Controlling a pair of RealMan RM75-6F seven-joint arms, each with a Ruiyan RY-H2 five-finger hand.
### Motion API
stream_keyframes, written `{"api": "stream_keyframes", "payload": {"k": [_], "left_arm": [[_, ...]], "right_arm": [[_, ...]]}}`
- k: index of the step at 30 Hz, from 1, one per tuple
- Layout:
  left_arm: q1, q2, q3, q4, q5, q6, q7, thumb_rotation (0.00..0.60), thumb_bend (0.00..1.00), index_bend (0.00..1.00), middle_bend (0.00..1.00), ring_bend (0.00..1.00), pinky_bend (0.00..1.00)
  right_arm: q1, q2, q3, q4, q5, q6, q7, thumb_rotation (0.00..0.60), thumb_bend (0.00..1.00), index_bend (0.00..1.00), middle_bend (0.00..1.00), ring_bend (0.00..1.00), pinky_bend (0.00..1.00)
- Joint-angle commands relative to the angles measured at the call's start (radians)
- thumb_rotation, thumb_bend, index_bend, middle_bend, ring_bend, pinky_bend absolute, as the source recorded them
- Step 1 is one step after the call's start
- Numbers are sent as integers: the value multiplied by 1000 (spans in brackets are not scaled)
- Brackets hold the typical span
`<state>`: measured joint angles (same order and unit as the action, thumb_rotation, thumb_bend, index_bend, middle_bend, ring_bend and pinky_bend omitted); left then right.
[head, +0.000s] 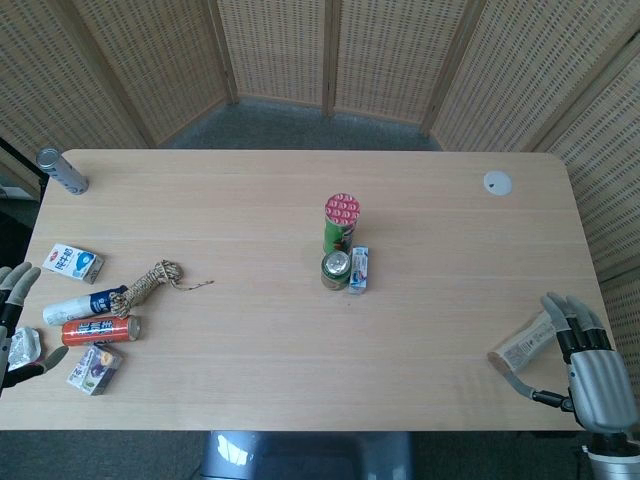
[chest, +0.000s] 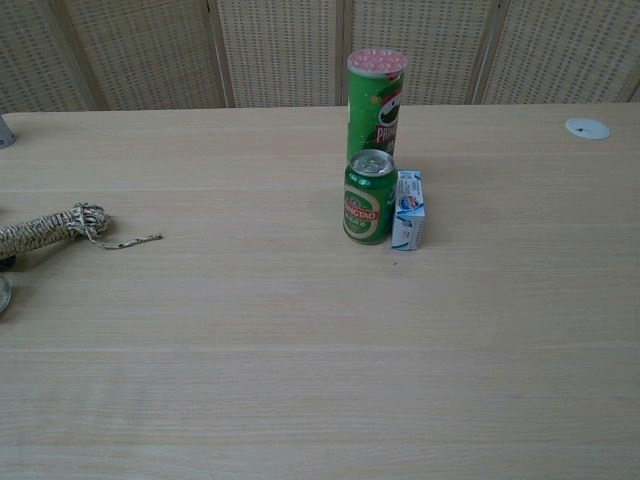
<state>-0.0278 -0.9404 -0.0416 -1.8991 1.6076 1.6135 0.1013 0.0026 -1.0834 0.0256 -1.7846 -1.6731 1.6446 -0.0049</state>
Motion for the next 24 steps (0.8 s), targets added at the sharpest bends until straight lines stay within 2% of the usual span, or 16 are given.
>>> {"api": "stream_keyframes", "payload": {"k": [1, 11, 17, 21, 24], "left_arm": [[1, 0, 1, -1, 3, 0, 2, 600, 0, 0, 0, 0, 0], [0, -1, 1, -8, 2, -2, 1, 600, 0, 0, 0, 0, 0], [-5, -2, -1, -2, -18, -18, -4, 600, 0, 0, 0, 0, 0], [-13, -7, -7, 4, -41, -36, -3, 600, 0, 0, 0, 0, 0], [-16, -11, -11, 7, -54, -44, 2, 600, 0, 0, 0, 0, 0]], "right_arm": [[1, 0, -1, 3, 0, -4, 4, 432, 0, 0, 0, 0, 0], [10, -7, -18, 2, -3, -43, 29, 433, 0, 0, 0, 0, 0], [42, -50, -17, 17, 15, -104, 82, 429, 0, 0, 0, 0, 0], [95, -93, -15, 24, 75, -229, 74, 435, 0, 0, 0, 0, 0], [144, -127, 6, 17, 125, -317, 40, 431, 0, 0, 0, 0, 0]]}}
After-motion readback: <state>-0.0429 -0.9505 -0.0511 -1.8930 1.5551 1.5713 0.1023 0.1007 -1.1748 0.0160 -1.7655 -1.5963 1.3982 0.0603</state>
